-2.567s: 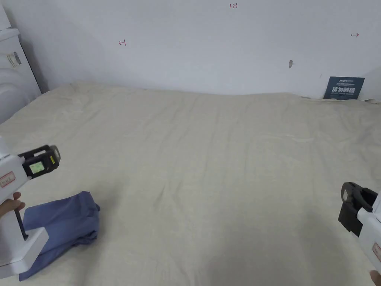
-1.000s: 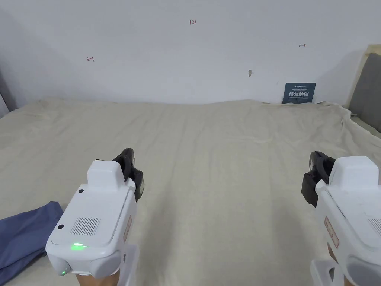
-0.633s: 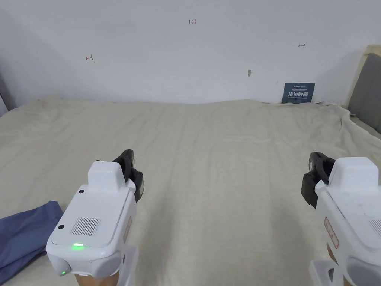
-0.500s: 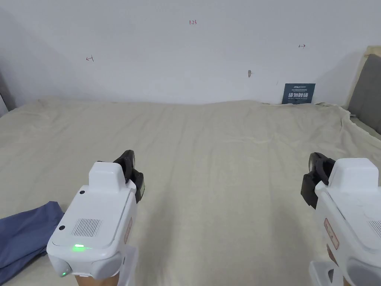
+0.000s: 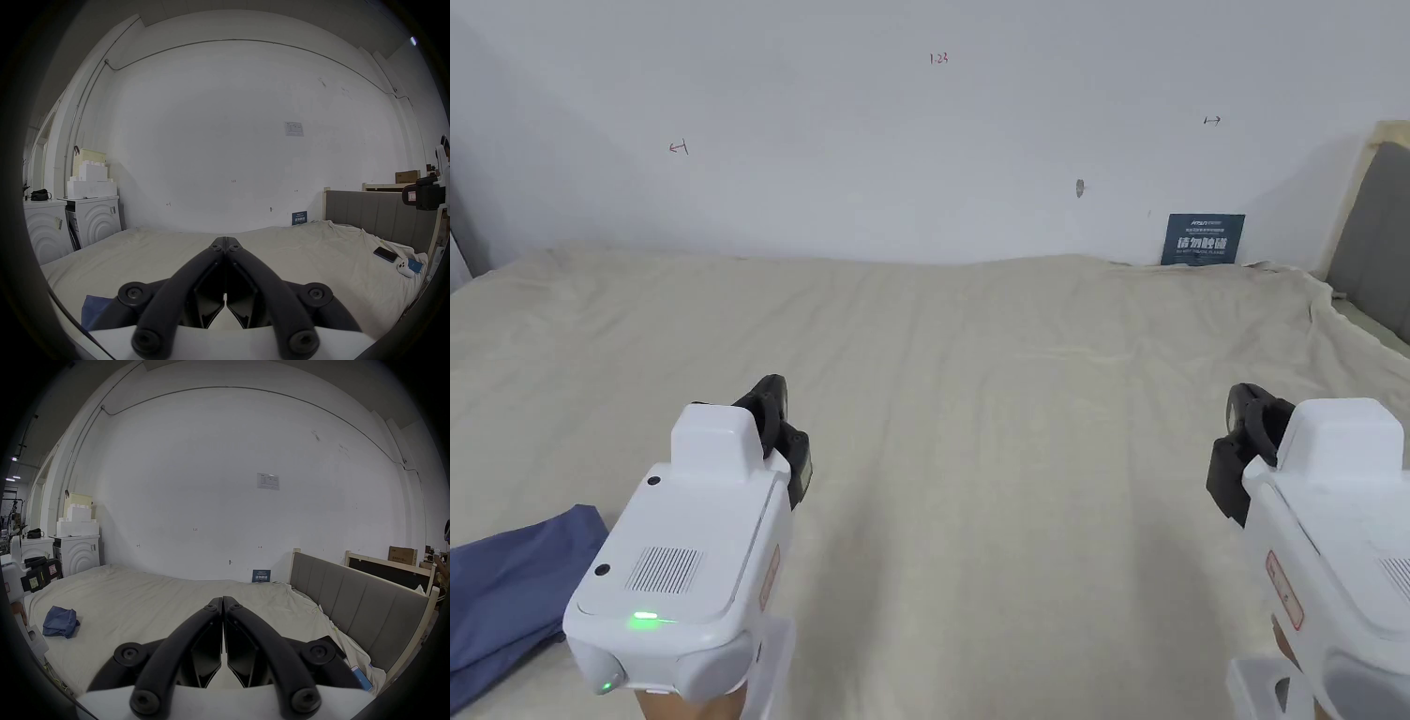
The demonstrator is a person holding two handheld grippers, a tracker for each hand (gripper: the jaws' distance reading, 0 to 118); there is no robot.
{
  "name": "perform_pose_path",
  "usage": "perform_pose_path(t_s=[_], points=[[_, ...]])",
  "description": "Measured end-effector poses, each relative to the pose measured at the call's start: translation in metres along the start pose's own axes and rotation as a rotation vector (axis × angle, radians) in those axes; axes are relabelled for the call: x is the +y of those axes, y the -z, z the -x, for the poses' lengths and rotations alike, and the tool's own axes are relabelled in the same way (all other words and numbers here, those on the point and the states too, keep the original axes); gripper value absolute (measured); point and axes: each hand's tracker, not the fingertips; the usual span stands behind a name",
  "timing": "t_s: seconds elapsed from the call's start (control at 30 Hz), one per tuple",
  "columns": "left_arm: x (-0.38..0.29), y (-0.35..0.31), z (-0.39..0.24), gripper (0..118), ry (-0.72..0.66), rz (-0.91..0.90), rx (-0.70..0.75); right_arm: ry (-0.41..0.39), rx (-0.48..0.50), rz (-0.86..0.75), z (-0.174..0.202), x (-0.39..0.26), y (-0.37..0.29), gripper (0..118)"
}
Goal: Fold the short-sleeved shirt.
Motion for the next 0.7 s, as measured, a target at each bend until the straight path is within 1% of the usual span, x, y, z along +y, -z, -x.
perform_pose_path(t_s=[0.7], points=[[-0.0015, -0.0012, 0.0029, 0, 0.007, 0.001, 0.009, -0.001, 0.004, 0.001, 0.0015, -0.0007, -0.0006, 0]])
